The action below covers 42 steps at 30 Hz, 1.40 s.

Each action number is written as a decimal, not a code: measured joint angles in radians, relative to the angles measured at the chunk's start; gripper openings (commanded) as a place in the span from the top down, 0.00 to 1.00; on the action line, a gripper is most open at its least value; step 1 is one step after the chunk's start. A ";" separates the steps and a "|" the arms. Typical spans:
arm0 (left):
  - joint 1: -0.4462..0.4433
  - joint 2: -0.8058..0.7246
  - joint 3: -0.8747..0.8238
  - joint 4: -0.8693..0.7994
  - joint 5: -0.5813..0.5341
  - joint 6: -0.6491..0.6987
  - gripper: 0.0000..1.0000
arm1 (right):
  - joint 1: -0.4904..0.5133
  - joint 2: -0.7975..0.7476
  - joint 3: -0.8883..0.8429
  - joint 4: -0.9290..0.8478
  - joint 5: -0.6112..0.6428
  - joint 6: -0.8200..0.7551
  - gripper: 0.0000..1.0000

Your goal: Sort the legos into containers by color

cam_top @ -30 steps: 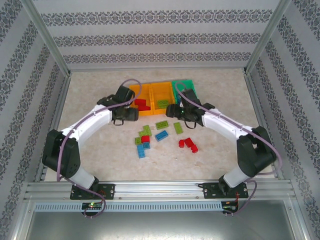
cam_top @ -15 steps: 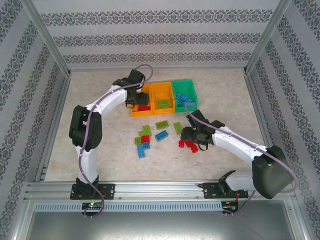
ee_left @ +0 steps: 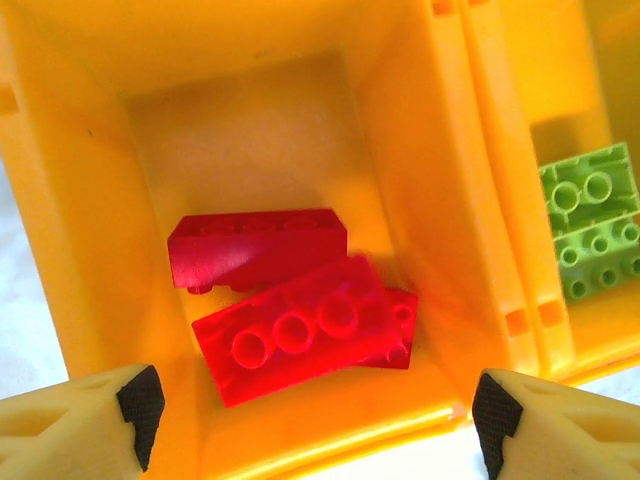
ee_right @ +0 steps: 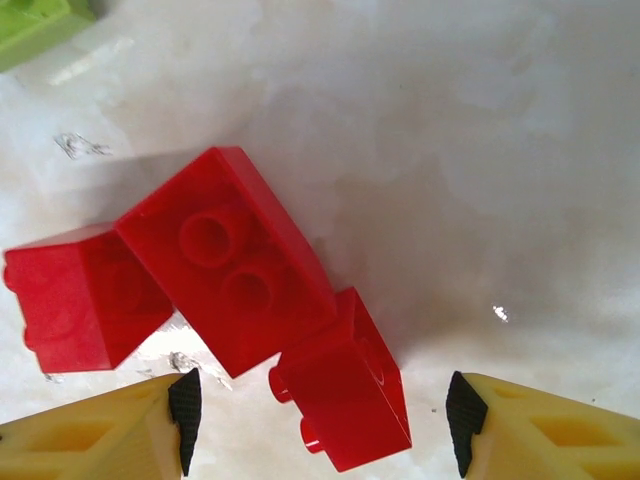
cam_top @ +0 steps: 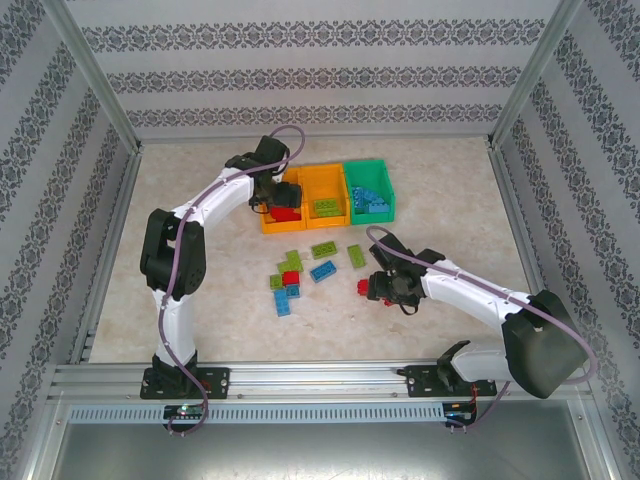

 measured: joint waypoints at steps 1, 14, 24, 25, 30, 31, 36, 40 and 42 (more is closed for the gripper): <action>0.000 -0.001 -0.008 0.000 0.003 0.000 0.14 | 0.004 0.000 -0.003 0.000 0.000 -0.001 0.34; 0.000 -0.102 -0.064 0.019 0.025 0.000 0.08 | 0.011 0.045 -0.006 0.000 0.025 -0.052 0.68; 0.000 -0.162 -0.134 0.045 0.011 0.000 0.07 | 0.070 -0.016 -0.002 0.001 0.052 -0.068 0.83; 0.000 -0.168 -0.145 0.046 0.005 0.000 0.07 | 0.070 -0.036 0.000 0.007 0.051 -0.072 0.83; 0.000 -0.199 -0.195 0.049 -0.023 0.000 0.06 | 0.070 -0.073 0.068 0.085 0.017 -0.084 0.82; 0.000 -0.208 -0.209 0.052 -0.027 0.000 0.06 | 0.070 -0.064 0.093 0.107 0.006 -0.087 0.81; 0.002 -0.278 -0.299 0.075 -0.049 0.000 0.02 | 0.067 0.095 0.282 0.239 -0.079 -0.106 0.82; 0.006 -0.344 -0.375 0.090 -0.071 0.001 0.01 | 0.067 0.290 0.488 0.314 -0.160 -0.117 0.82; 0.006 -0.370 -0.410 0.094 -0.079 0.002 0.00 | 0.061 0.370 0.580 0.339 -0.200 -0.120 0.82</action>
